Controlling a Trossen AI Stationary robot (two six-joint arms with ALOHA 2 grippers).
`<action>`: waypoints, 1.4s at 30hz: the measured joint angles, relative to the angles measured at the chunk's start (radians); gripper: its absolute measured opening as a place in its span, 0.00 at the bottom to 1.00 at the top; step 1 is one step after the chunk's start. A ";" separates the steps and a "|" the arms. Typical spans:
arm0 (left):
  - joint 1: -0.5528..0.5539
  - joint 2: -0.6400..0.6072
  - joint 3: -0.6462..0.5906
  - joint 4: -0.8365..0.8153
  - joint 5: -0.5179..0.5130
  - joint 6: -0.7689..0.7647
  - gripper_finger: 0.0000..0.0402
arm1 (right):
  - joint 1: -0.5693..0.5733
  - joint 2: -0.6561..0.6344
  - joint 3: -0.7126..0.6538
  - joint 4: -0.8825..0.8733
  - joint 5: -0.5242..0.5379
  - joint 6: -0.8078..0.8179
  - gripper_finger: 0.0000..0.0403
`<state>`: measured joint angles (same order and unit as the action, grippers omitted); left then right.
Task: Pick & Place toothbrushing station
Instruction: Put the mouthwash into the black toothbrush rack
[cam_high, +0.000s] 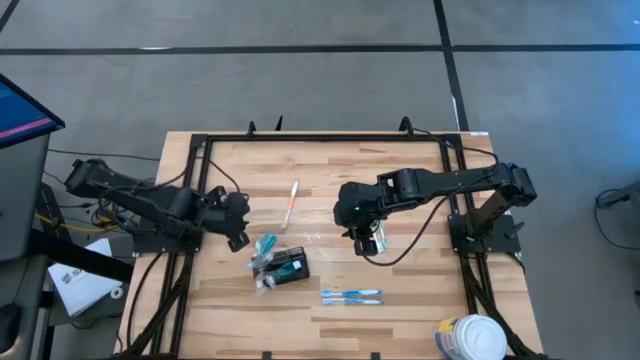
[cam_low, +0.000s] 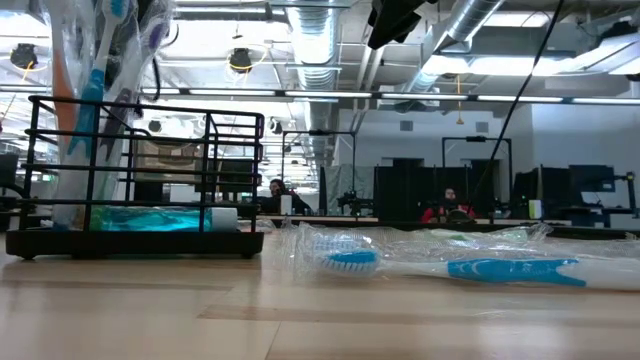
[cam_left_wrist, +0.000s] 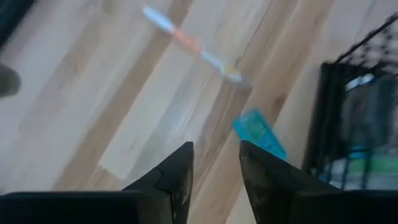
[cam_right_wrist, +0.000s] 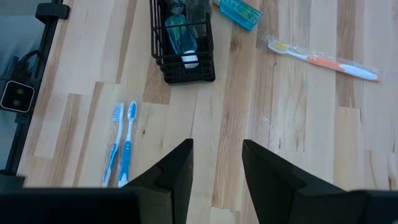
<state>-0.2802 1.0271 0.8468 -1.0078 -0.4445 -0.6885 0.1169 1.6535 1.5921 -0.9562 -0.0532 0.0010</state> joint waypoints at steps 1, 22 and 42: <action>0.000 0.000 -0.018 0.002 0.008 -0.017 0.30 | 0.000 0.000 0.000 0.000 0.000 0.000 0.32; -0.188 0.000 -0.313 0.381 0.103 -0.288 0.28 | -0.001 0.004 0.000 0.004 0.000 0.000 0.32; -0.210 0.005 -0.469 0.679 0.111 -0.454 0.29 | -0.001 0.004 0.000 0.021 0.000 0.000 0.32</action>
<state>-0.4906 1.0317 0.3775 -0.3286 -0.3336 -1.1423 0.1162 1.6573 1.5921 -0.9356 -0.0528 0.0010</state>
